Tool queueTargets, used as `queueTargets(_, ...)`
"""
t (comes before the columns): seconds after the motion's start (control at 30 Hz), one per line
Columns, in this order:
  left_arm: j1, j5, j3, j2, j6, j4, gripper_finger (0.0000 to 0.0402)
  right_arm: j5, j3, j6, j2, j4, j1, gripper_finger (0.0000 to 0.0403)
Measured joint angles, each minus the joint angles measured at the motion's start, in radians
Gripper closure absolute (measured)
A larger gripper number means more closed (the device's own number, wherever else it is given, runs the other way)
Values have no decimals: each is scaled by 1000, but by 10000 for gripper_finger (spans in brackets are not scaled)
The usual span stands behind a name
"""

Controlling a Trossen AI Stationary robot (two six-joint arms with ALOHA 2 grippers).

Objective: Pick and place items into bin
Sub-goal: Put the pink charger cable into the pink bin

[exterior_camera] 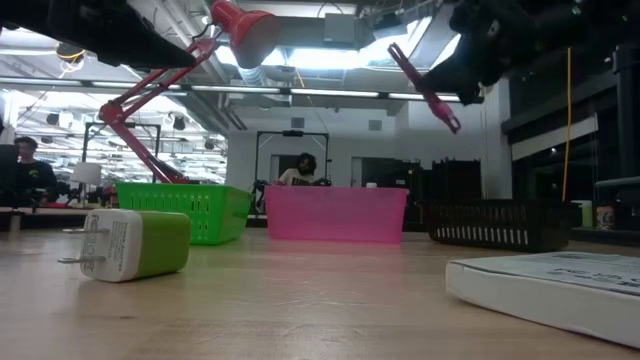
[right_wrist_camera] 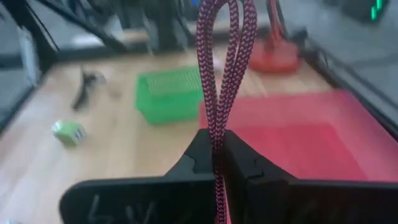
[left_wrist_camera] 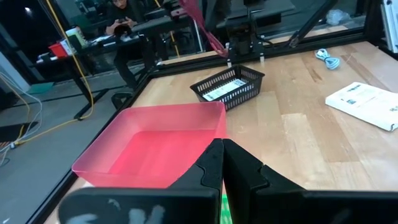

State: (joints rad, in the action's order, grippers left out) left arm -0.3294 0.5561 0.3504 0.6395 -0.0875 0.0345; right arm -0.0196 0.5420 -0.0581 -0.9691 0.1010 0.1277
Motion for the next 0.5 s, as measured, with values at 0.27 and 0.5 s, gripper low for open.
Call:
queueTargets(0.27,0,0,0,0,12,0,398,23,-144,67,1,353,-75,403)
queueTargets(0.5,0,1,0,0,14,0,398,105,-172,94,0,373,-95,403)
